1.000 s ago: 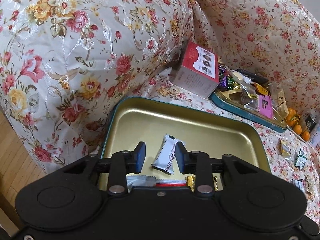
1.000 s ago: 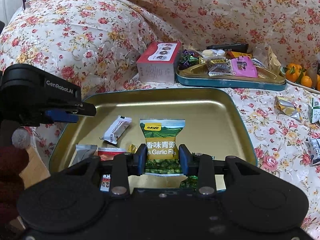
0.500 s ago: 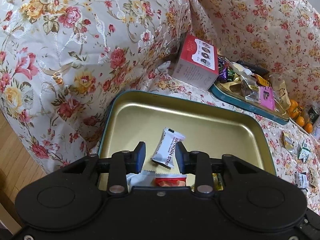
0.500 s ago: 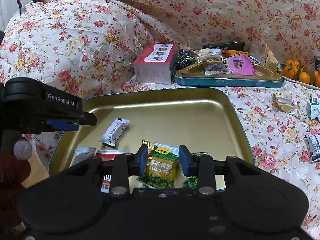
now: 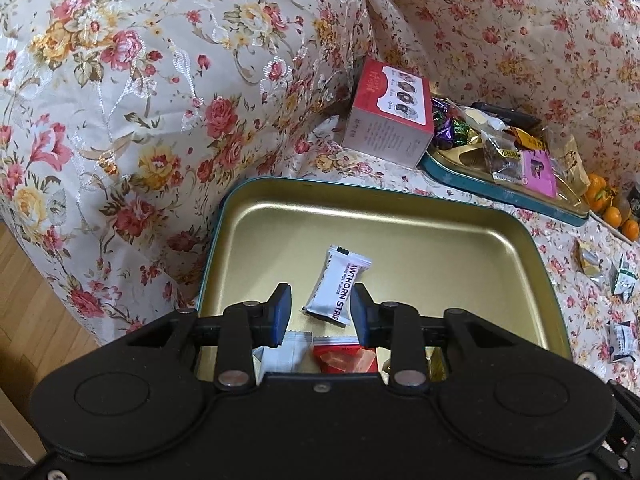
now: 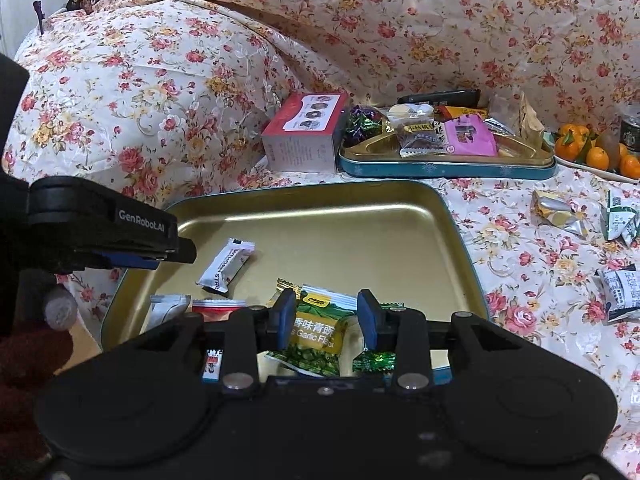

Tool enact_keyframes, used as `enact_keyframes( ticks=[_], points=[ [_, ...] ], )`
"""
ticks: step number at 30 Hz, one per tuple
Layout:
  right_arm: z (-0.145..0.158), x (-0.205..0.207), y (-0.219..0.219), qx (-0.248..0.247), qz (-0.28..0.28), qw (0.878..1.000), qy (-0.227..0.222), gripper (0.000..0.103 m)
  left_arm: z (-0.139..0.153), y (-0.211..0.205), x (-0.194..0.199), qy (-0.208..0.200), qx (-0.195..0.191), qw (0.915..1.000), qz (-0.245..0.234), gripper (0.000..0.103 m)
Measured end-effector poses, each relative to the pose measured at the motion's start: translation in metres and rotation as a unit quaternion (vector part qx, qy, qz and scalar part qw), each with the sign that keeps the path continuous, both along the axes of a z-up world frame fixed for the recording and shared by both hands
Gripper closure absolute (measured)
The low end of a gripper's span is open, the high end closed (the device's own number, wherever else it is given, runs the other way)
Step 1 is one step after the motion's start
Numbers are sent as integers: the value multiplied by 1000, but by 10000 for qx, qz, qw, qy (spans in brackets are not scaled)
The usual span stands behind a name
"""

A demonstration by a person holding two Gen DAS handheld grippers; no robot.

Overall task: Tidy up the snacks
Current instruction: 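Open both grippers to drop the white bar and green packet into the tray, then move both open grippers away from the tray toward the loose snacks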

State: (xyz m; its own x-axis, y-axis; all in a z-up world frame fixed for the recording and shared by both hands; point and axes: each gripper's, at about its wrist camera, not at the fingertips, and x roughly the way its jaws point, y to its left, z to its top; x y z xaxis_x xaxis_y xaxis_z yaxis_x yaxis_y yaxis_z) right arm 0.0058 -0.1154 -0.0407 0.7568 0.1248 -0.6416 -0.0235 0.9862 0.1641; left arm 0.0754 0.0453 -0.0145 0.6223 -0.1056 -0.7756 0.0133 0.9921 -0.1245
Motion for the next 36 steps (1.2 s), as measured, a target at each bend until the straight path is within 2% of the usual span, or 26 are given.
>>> enact_keyframes(
  ticks=[20,28,32,36],
  points=[
    [13,-32,-31,46,-260,9994,-206,66,2,-39,-20,-132,522,9974,-488,62],
    [7,-49,-81,169,-786,9965,-211,66,4,-69,-42,-425,664,9929,-889,62],
    [1,-63,-110,21,-1125,9934,-227,66,5,-89,-59,-592,607,9897,-1157,62],
    [-6,-80,-142,-165,-1532,9878,-208,66,5,-111,-77,-560,549,9878,-1348,62]
  ],
)
